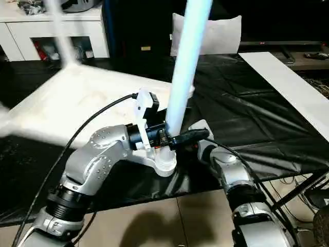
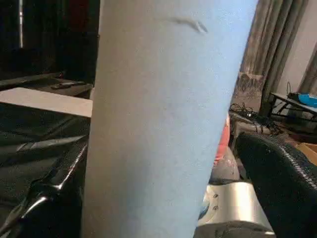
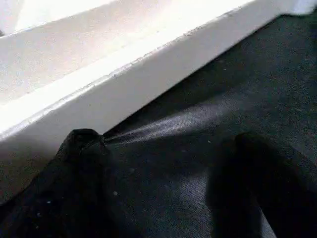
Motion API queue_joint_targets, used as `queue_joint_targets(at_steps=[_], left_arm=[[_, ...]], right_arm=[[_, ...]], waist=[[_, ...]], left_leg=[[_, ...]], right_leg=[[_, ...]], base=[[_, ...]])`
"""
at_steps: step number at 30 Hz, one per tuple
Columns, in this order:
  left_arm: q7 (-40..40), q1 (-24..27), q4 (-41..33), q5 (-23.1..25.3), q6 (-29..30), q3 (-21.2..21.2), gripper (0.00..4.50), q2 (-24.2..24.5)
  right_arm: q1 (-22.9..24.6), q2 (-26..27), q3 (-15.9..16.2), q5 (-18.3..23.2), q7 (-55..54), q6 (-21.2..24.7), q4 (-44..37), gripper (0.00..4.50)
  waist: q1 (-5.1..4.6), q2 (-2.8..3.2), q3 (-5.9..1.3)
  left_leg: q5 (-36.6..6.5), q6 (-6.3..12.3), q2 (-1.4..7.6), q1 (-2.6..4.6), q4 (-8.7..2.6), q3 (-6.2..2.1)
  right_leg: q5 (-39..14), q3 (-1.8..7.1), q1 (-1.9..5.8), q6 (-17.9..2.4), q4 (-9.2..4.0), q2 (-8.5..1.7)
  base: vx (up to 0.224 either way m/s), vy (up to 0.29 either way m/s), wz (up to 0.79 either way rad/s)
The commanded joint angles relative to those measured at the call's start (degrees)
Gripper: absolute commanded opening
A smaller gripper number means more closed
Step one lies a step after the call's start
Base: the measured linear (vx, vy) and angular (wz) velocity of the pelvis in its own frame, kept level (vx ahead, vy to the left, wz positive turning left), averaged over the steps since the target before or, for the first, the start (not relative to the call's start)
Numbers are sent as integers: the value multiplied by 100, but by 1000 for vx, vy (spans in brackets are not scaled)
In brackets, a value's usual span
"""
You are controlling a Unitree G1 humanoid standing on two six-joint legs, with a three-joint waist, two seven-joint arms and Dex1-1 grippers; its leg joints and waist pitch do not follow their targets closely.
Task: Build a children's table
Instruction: Rotate table base
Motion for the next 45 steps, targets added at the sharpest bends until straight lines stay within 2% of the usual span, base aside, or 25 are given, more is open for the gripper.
queue_joint_targets(at_steps=[1, 7, 11, 13, 17, 20, 23, 27, 29, 30, 32, 33, 35, 39, 41, 42, 44, 45], left_arm=[[-98, -171, -65, -48, -13, -506, 445, -260], [-2, -196, 9, 76, -96, -485, 445, -282], [385, -351, 371, 425, -351, -229, 445, -215], [460, -404, 522, 589, -466, -176, 445, -85], [475, -393, 561, 670, -512, -57, 445, 169], [408, -318, 459, 670, -458, -35, 445, 312], [145, -57, 156, 729, -347, -157, 445, 692], [-37, 132, 48, 902, -394, -280, 445, 1095], [-217, 202, 83, 1003, -452, -365, 445, 1377], [-462, 273, 173, 1150, -558, -458, 445, 1753], [-642, 307, 258, 1247, -584, -494, 445, 2034], [-683, 316, 277, 1273, -593, -499, 418, 2102], [-791, 337, 320, 1331, -634, -521, 410, 2254], [-1041, 394, 365, 1422, -768, -650, 369, 2583], [-1148, 400, 400, 1418, -780, -705, 365, 2679], [-1228, 412, 411, 1409, -786, -719, 365, 2721], [-1319, 422, 419, 1390, -747, -727, 326, 2757], [-1389, 442, 404, 1370, -690, -729, 324, 2786]], right_arm=[[-156, 488, 335, 5, 457, -120, -17, 450], [-193, 470, 316, -82, 335, -166, 106, 450], [-255, 395, 202, -180, -93, -189, 334, 450], [-237, 340, 124, -180, -195, -182, 361, 450], [-87, 202, 7, -159, -250, -158, 231, 450], [22, 102, -47, -126, -201, -170, 126, 450], [236, -101, -151, -53, -126, -187, -178, 450], [409, -265, -252, 60, -4, -251, -539, 450], [521, -348, -272, 157, 195, -283, -818, 450], [688, -474, -293, 315, 511, -214, -1257, 450], [882, -613, -308, 463, 781, -102, -1732, 450], [950, -670, -314, 505, 849, -50, -1884, 450], [1096, -807, -332, 588, 997, 56, -2192, 450], [1402, -1075, -380, 753, 1279, 259, -2748, 450], [1529, -1177, -418, 830, 1391, 324, -2945, 450], [1619, -1250, -437, 887, 1461, 377, -3090, 450], [1731, -1348, -471, 969, 1567, 444, -3268, 450], [1819, -1431, -497, 1048, 1687, 491, -3373, 450]], waist=[[71, -4, -323], [74, -11, -321], [79, 3, -315], [88, -15, -315], [104, -6, -341], [142, 10, -369], [174, 14, -363], [222, 23, -345], [225, 23, -328], [232, 11, -316], [205, 16, -306], [214, 18, -329], [229, 38, -326], [243, 25, -331], [260, 63, -319], [265, 54, -320], [299, 62, -313], [302, 73, -315]], left_leg=[[-1042, 319, 323, -39, -421, -104], [-1057, 323, 329, -44, -426, -104], [-1133, 286, 325, -23, -433, -107], [-1134, 275, 326, -33, -438, -111], [-852, 341, 318, -51, -420, -104], [-602, 437, 324, -32, -391, -87], [-578, 481, 343, -37, -395, -85], [-711, 418, 335, -16, -410, -72], [-910, 338, 330, -22, -435, -82], [-971, 344, 325, -24, -442, -90], [-1055, 316, 321, -47, -472, -111], [-990, 311, 328, -7, -448, -99], [-837, 332, 317, -18, -442, -99], [-762, 372, 324, -29, -437, -92], [-846, 345, 323, -26, -443, -94], [-885, 335, 323, -22, -444, -91], [-974, 302, 329, -16, -454, -97], [-980, 293, 325, -13, -455, -97]], right_leg=[[-1281, 294, 297, -1499, -451, -464], [-1299, 300, 292, -1479, -456, -468], [-1424, 293, 272, -1438, -472, -458], [-1443, 296, 281, -1386, -474, -468], [-1050, 302, 297, -1439, -422, -470], [-591, 307, 289, -1575, -372, -468], [-475, 306, 286, -1599, -355, -469], [-701, 309, 260, -1536, -376, -451], [-1041, 307, 265, -1419, -415, -455], [-1149, 309, 262, -1345, -437, -449], [-1340, 308, 269, -1151, -431, -433], [-1279, 322, 248, -1135, -428, -443], [-1092, 319, 246, -1183, -413, -426], [-926, 317, 249, -1325, -394, -448], [-1063, 320, 246, -1292, -421, -453], [-1098, 319, 245, -1282, -423, -449], [-1232, 323, 244, -1237, -434, -452], [-1246, 320, 237, -1246, -432, -448]], base=[[0, 0, 0], [0, 0, 0], [0, 0, 0], [0, 0, 0], [0, 0, 0], [0, 0, 0], [0, 0, 0], [0, 0, 0], [0, 0, 0], [0, 0, 0], [0, 0, 0], [0, 0, 0], [0, 0, 0], [0, 0, 0], [0, 0, 0], [0, 0, 0], [0, 0, 0], [0, 0, 0]])
